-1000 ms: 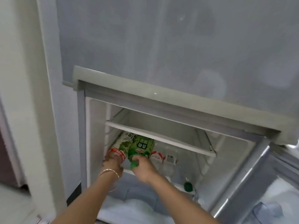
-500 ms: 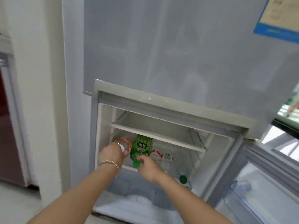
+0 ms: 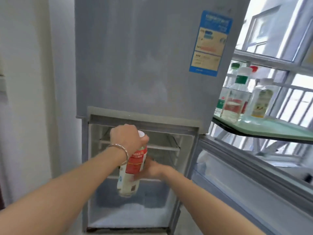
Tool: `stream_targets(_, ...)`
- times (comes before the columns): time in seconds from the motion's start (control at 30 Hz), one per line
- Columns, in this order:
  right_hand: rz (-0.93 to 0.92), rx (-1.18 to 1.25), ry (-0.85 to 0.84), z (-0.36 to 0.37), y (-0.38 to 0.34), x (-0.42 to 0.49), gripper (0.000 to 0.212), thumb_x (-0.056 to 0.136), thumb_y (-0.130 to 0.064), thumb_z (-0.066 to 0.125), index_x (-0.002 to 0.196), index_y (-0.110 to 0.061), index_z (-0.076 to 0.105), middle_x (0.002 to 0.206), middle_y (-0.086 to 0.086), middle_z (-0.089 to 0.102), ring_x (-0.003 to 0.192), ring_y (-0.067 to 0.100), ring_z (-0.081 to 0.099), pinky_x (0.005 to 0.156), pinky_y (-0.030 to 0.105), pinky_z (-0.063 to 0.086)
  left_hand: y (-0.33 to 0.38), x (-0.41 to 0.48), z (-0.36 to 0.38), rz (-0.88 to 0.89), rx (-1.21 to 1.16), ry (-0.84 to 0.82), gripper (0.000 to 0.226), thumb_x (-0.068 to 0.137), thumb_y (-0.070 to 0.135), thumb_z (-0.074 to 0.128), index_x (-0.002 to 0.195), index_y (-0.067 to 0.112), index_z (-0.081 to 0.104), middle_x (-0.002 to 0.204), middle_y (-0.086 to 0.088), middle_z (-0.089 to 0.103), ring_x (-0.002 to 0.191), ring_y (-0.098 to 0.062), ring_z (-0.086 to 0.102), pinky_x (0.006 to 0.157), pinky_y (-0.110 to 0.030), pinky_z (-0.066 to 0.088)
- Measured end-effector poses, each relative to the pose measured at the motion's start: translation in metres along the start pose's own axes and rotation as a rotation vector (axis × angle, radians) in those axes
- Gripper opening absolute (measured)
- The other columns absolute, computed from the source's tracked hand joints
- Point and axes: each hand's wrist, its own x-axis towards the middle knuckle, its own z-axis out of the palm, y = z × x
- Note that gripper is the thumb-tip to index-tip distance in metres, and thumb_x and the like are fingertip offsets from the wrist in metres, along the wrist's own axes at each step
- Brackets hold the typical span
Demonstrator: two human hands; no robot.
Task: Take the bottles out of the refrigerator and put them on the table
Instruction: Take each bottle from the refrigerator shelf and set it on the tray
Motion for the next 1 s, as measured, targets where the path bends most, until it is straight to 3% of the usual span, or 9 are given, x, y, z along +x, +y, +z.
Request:
stream_targets(0.1, 0.02, 0.167, 0.074, -0.03, -0.01, -0.043, 0.058, 0.076, -0.011, 0.082, 0.129, -0.013, 0.06, 0.129, 0.01, 0.066, 0.122, 0.031, 0.06, 0.105, 0.05, 0.048, 0.026, -0.001, -0.046, 0.097, -0.102, 0.098, 0.056, 0.069, 0.068, 0.038, 0.049, 0.016, 0.042, 0.05, 0.001, 0.04, 0.049, -0.019, 0.044, 0.048, -0.022, 0.024)
stream_targets(0.23, -0.074, 0.205, 0.255, -0.086, -0.033, -0.099, 0.052, 0.07, -0.012, 0.085, 0.118, -0.019, 0.067, 0.118, 0.003, 0.072, 0.111, 0.02, 0.067, 0.101, 0.04, 0.052, 0.065, 0.002, -0.112, 0.191, -0.321, 0.227, 0.069, 0.069, 0.079, 0.032, 0.052, 0.013, 0.045, 0.053, 0.0, 0.048, 0.055, -0.025, 0.05, 0.049, -0.023, 0.03)
stream_targets(0.3, -0.1, 0.263, 0.356, -0.117, -0.042, -0.122, 0.049, 0.068, -0.019, 0.085, 0.114, -0.021, 0.068, 0.112, 0.0, 0.075, 0.108, 0.021, 0.069, 0.099, 0.042, 0.053, 0.081, 0.007, -0.14, 0.229, -0.504, 0.27, 0.066, 0.075, 0.078, 0.028, 0.063, 0.017, 0.051, 0.066, -0.003, 0.059, 0.065, -0.029, 0.057, 0.059, -0.03, 0.045)
stream_targets(0.4, -0.135, 0.331, 0.573, -0.163, -0.048, -0.155, 0.058, 0.065, -0.031, 0.087, 0.116, -0.02, 0.062, 0.11, 0.002, 0.075, 0.102, 0.025, 0.072, 0.089, 0.041, 0.058, 0.105, 0.008, -0.169, 0.258, -0.709, 0.288, 0.053, 0.09, 0.059, 0.028, 0.09, 0.014, 0.055, 0.079, -0.005, 0.058, 0.072, -0.03, 0.055, 0.064, -0.034, 0.04)
stream_targets(0.53, -0.167, 0.321, 0.874, -0.214, -0.048, -0.191, 0.092, 0.058, -0.049, 0.084, 0.133, -0.012, 0.046, 0.111, 0.003, 0.072, 0.097, 0.021, 0.072, 0.081, 0.035, 0.059, 0.145, -0.004, -0.172, 0.346, -0.971, 0.094, 0.023, 0.097, 0.034, 0.037, 0.109, 0.016, 0.044, 0.082, 0.0, 0.055, 0.072, -0.023, 0.053, 0.064, -0.032, 0.036)
stream_targets(0.6, -0.203, 0.309, 1.022, -0.234, -0.042, -0.202, 0.08, 0.065, -0.047, 0.084, 0.13, -0.014, 0.048, 0.108, 0.002, 0.072, 0.094, 0.019, 0.072, 0.075, 0.033, 0.058, 0.168, -0.009, -0.169, 0.402, -1.149, -0.051, 0.018, 0.097, 0.027, 0.039, 0.108, 0.015, 0.048, 0.09, 0.001, 0.059, 0.076, -0.017, 0.058, 0.059, -0.026, 0.04)
stream_targets(0.73, -0.207, 0.208, 1.248, -0.27, -0.012, -0.209, 0.059, 0.069, -0.05, 0.081, 0.115, -0.023, 0.058, 0.099, -0.004, 0.074, 0.087, 0.012, 0.073, 0.076, 0.029, 0.056, 0.221, -0.013, -0.159, 0.528, -1.157, -0.243, 0.038, 0.1, 0.025, 0.035, 0.133, 0.012, 0.049, 0.129, -0.009, 0.058, 0.112, -0.026, 0.057, 0.084, -0.031, 0.045)
stream_targets(0.87, -0.081, 0.096, 1.43, -0.299, 0.034, -0.203, 0.067, 0.071, -0.061, 0.074, 0.123, -0.018, 0.063, 0.106, -0.003, 0.074, 0.091, 0.016, 0.072, 0.086, 0.037, 0.058, 0.273, -0.01, -0.135, 0.639, -1.096, -0.357, 0.044, 0.102, 0.021, 0.036, 0.142, 0.003, 0.042, 0.143, -0.018, 0.048, 0.13, -0.032, 0.047, 0.093, -0.028, 0.037)
stream_targets(1.0, -0.027, 0.092, 1.451, -0.321, 0.061, -0.19, 0.071, 0.073, -0.064, 0.07, 0.125, -0.017, 0.062, 0.112, 0.002, 0.074, 0.096, 0.022, 0.071, 0.091, 0.044, 0.057, 0.304, 0.0, -0.115, 0.672, -1.079, -0.409, 0.046, 0.103, 0.023, 0.033, 0.142, 0.0, 0.04, 0.146, -0.021, 0.042, 0.135, -0.034, 0.04, 0.111, -0.042, 0.032)
